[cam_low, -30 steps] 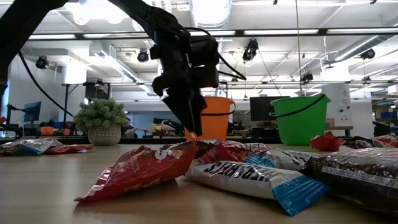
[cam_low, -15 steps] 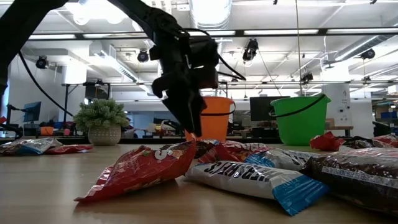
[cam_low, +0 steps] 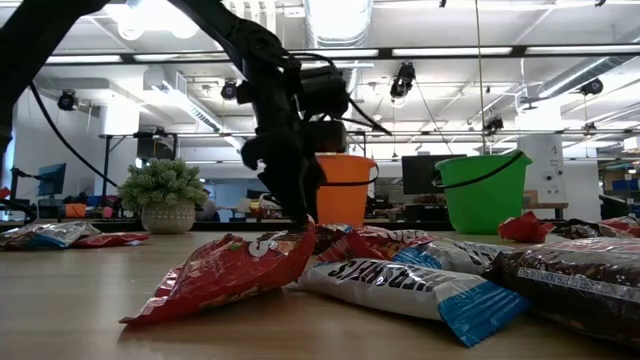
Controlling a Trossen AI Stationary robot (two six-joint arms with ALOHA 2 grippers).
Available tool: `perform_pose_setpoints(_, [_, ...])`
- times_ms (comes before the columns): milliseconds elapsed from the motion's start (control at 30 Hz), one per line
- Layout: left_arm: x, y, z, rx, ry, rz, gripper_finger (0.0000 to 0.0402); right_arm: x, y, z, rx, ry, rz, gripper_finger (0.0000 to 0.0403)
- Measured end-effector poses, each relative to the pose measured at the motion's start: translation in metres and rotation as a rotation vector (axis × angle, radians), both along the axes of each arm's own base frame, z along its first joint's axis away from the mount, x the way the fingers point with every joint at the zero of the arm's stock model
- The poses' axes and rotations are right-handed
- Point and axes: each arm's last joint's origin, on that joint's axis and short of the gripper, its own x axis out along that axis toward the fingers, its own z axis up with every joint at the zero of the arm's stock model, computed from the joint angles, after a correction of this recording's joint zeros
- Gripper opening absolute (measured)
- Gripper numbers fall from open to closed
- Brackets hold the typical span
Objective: Organize candy in baskets
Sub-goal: Put the white chocolate bar into the orange bucket
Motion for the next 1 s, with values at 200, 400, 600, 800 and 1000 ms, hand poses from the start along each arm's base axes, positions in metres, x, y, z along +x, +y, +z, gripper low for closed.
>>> perform_pose_setpoints(200, [-0.002,-0.001,-0.004,-0.006,0.01,0.011,0.0255,0.0,0.0,0.0,0.0,0.0,0.001,0.0171])
perform_pose_setpoints(400, [-0.001,0.0,-0.004,0.017,0.002,0.032,0.0255,0.0,0.0,0.0,0.0,0.0,0.001,0.0171])
perform_pose_setpoints(600, [-0.001,0.0,-0.004,0.016,0.001,0.033,0.0255,0.0,0.0,0.0,0.001,0.0,-0.001,0.0171])
perform_pose_setpoints(800, [-0.002,0.0,-0.006,0.014,0.006,0.031,0.0254,0.001,0.001,0.0,0.009,-0.011,-0.001,0.0171])
perform_pose_setpoints(1000, [-0.007,-0.002,-0.014,-0.012,0.019,0.024,0.0236,0.001,0.001,0.0,0.011,-0.012,-0.001,0.0171])
